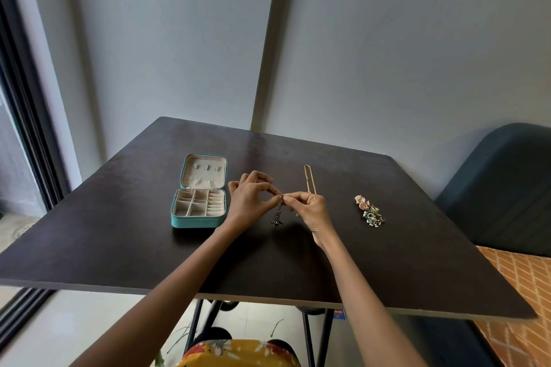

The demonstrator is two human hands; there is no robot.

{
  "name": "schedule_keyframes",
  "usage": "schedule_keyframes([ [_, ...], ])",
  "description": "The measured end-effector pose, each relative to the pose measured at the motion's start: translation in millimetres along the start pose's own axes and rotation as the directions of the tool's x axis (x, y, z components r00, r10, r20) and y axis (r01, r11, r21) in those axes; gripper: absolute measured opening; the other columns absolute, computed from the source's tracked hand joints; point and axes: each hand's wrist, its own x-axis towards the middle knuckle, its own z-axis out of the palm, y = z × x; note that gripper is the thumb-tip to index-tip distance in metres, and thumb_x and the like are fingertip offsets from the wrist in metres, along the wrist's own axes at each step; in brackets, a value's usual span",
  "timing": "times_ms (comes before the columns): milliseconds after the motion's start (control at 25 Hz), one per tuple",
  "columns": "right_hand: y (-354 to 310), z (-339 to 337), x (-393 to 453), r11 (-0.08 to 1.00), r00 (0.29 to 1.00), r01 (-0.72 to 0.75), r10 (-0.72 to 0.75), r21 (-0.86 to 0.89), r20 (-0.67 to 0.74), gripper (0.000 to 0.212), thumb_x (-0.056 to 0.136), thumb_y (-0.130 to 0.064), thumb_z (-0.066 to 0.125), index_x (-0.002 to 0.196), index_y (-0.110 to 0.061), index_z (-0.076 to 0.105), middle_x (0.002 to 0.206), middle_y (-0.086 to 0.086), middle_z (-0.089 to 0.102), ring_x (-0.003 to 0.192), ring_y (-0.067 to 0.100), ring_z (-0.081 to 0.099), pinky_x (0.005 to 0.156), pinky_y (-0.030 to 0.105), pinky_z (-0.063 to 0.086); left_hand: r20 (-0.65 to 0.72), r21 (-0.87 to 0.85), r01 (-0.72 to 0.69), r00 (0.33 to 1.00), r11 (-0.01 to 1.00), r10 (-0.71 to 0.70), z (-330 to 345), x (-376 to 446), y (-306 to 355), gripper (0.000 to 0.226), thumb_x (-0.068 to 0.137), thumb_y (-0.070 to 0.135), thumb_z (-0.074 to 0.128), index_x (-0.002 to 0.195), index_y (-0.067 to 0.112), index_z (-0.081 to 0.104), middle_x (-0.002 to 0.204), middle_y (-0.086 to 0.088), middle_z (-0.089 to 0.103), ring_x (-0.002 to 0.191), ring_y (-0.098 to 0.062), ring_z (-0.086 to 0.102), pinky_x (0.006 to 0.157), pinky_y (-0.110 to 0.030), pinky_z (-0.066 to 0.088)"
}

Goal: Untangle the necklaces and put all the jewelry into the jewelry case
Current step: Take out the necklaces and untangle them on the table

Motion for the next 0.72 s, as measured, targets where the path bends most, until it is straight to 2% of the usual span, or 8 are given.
schedule_keyframes([
  [80,-1,0,1,0.998,0.999,0.029,-0.028,-0.061,0.024,0.008,0.084,-0.007,0.068,0.088,-0.007,0.074,0.071,-0.009,0.069,0.063,-0.007,0.060,0.061,0.008,0.044,0.004,0.051,-0.011,1.000,0.999,0.011,0,-1,-1,0.008,0.077,0.041,0.071,0.081,0.034,0.072,0.109,0.013,0.055,0.104,-0.008,0.045,0.078,-0.028,0.017],
  [200,-2,-1,1,0.980,0.994,0.096,-0.084,-0.175,0.075,0.008,0.082,-0.012,0.071,0.088,-0.011,0.075,0.080,-0.002,0.073,0.077,0.003,0.067,0.075,0.018,0.053,0.018,0.111,-0.048,0.999,0.993,0.046,-1,0,-3,0.014,0.077,0.044,0.070,0.081,0.031,0.071,0.108,0.011,0.054,0.103,-0.010,0.044,0.077,-0.028,0.015],
  [320,-3,1,2,0.968,0.990,0.138,-0.126,-0.210,0.068,0.008,0.083,-0.013,0.070,0.089,-0.014,0.075,0.085,0.001,0.074,0.084,0.012,0.069,0.081,0.025,0.055,0.049,0.109,-0.046,0.998,0.993,0.041,-1,4,-3,0.015,0.078,0.042,0.068,0.082,0.028,0.070,0.109,0.009,0.053,0.104,-0.011,0.043,0.075,-0.027,0.013],
  [440,-7,1,5,0.960,0.986,0.165,-0.159,-0.225,0.044,0.009,0.084,-0.011,0.068,0.089,-0.016,0.073,0.085,0.001,0.074,0.083,0.014,0.069,0.079,0.028,0.056,0.068,0.063,0.016,0.997,0.998,-0.020,3,7,-1,0.011,0.081,0.036,0.065,0.083,0.026,0.069,0.112,0.009,0.052,0.107,-0.012,0.043,0.075,-0.028,0.013],
  [560,-11,-2,8,0.903,0.981,0.190,-0.186,-0.385,0.048,0.005,0.080,-0.020,0.073,0.082,-0.024,0.073,0.078,-0.004,0.072,0.074,0.011,0.067,0.072,0.032,0.055,0.119,0.011,0.093,0.988,0.996,-0.094,5,9,-1,0.013,0.084,0.036,0.064,0.085,0.024,0.069,0.114,0.008,0.053,0.110,-0.012,0.042,0.080,-0.029,0.016],
  [640,-16,-6,8,0.848,0.976,0.218,-0.202,-0.484,0.085,0.004,0.079,-0.025,0.074,0.079,-0.029,0.073,0.077,-0.007,0.071,0.072,0.008,0.065,0.071,0.033,0.056,0.166,0.007,0.119,0.979,0.993,-0.118,3,11,-2,0.014,0.084,0.038,0.063,0.086,0.024,0.069,0.115,0.007,0.054,0.112,-0.012,0.042,0.084,-0.031,0.018],
  [720,-24,-6,8,0.746,0.965,0.259,-0.217,-0.614,0.144,0.003,0.079,-0.030,0.072,0.082,-0.030,0.072,0.080,-0.010,0.067,0.074,0.006,0.062,0.071,0.029,0.054,0.215,0.022,0.123,0.969,0.992,-0.125,-1,14,-4,0.016,0.084,0.039,0.063,0.087,0.024,0.069,0.116,0.006,0.054,0.114,-0.013,0.042,0.088,-0.032,0.018],
])
